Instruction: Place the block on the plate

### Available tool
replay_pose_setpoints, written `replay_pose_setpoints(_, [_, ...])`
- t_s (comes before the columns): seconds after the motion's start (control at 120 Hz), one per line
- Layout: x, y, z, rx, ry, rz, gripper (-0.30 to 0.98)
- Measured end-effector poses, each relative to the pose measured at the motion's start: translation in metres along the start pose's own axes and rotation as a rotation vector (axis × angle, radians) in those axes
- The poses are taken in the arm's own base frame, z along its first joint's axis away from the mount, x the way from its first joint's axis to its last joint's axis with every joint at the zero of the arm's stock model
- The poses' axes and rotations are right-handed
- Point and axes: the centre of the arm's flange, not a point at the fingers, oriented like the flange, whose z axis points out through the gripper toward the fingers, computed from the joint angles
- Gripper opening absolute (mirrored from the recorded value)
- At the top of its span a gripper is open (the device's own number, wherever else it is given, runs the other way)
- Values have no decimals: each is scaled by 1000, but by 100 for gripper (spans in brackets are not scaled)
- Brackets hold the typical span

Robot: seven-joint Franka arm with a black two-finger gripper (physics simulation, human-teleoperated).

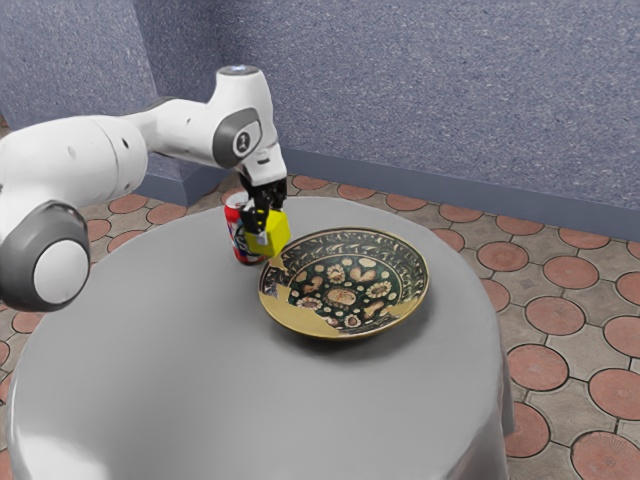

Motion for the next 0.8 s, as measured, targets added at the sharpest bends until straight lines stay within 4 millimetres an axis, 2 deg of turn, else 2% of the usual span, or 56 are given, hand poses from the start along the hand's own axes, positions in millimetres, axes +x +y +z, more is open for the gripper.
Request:
replay_pose_setpoints(0.333, [55,-12,1,21,15,59,38])
replay_pose_setpoints(0.617, [108,-11,6,26,70,111,38])
replay_pose_setpoints(0.8, [133,-11,12,31,102,134,38])
